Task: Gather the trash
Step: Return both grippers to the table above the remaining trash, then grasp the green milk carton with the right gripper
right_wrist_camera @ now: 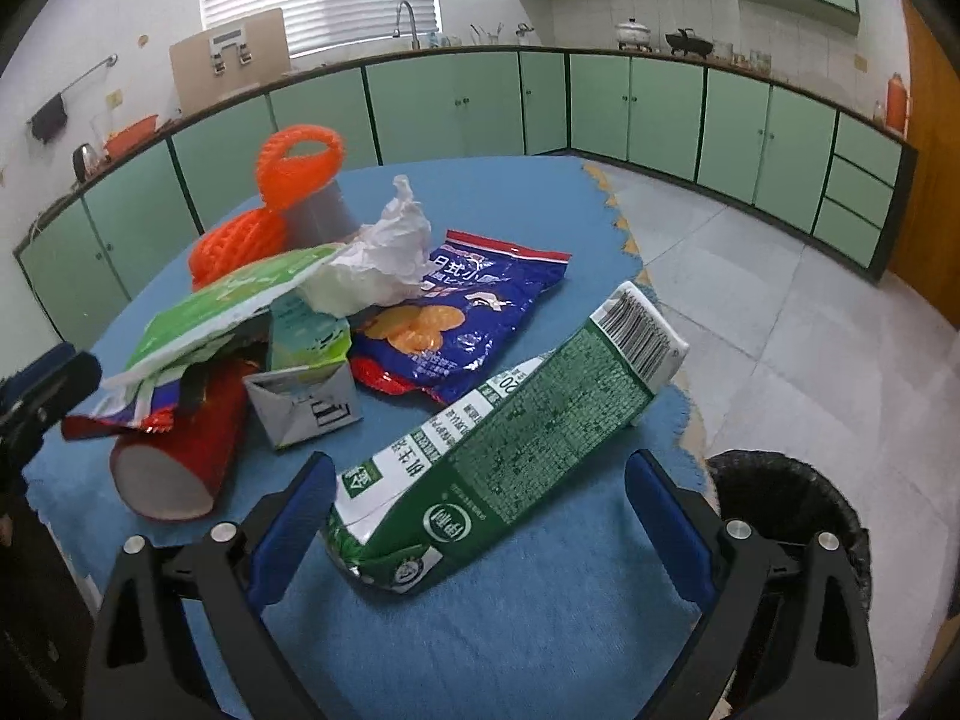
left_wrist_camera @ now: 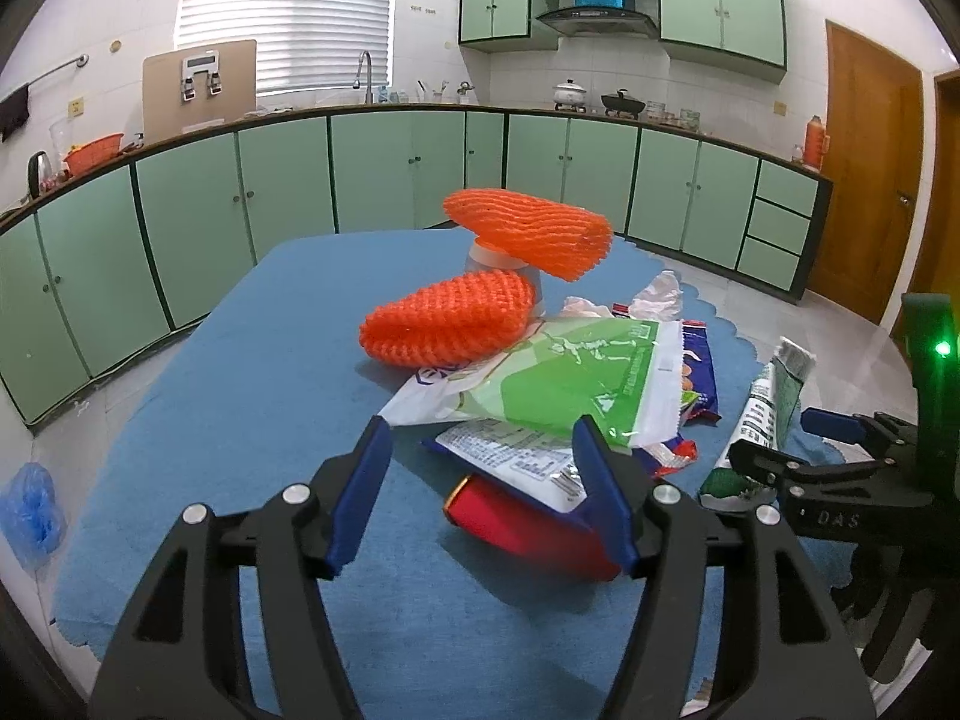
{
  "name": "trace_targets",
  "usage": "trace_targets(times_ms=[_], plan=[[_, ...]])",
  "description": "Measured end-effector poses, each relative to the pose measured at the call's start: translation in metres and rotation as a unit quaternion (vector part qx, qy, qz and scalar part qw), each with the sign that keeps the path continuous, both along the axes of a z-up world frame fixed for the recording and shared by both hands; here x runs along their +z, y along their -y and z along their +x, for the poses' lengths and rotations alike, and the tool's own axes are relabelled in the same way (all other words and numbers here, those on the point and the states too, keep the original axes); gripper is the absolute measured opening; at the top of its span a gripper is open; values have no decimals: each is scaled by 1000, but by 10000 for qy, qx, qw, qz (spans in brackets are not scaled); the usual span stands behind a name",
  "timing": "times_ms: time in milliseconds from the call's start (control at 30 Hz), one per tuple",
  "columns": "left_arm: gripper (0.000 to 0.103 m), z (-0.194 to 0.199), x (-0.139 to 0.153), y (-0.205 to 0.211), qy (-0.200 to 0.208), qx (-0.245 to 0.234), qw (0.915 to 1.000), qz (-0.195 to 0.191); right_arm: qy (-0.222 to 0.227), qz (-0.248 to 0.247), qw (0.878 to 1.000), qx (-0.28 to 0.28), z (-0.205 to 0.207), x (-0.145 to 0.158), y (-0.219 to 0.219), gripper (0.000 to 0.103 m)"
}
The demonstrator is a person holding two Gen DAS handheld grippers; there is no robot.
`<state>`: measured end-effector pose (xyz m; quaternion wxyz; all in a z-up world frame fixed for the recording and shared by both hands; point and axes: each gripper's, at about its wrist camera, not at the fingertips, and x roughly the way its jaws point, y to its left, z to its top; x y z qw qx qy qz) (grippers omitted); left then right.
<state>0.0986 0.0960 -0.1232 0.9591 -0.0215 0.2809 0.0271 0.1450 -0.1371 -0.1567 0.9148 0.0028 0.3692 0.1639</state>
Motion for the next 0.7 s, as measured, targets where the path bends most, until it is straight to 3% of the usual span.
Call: trace_targets(times_ms=[233, 467, 700], plan=[[62, 5, -3, -1, -48, 49, 10000, -2, -106, 14, 9999, 88, 17, -8, -4, 95], [62, 9, -7, 1, -110, 33, 9999, -22, -124, 102, 9999, 59, 9, -10, -6, 95], [62, 9, -7, 3, -127, 2, 9999, 4, -323, 506, 9981, 152, 17, -8, -5, 65]])
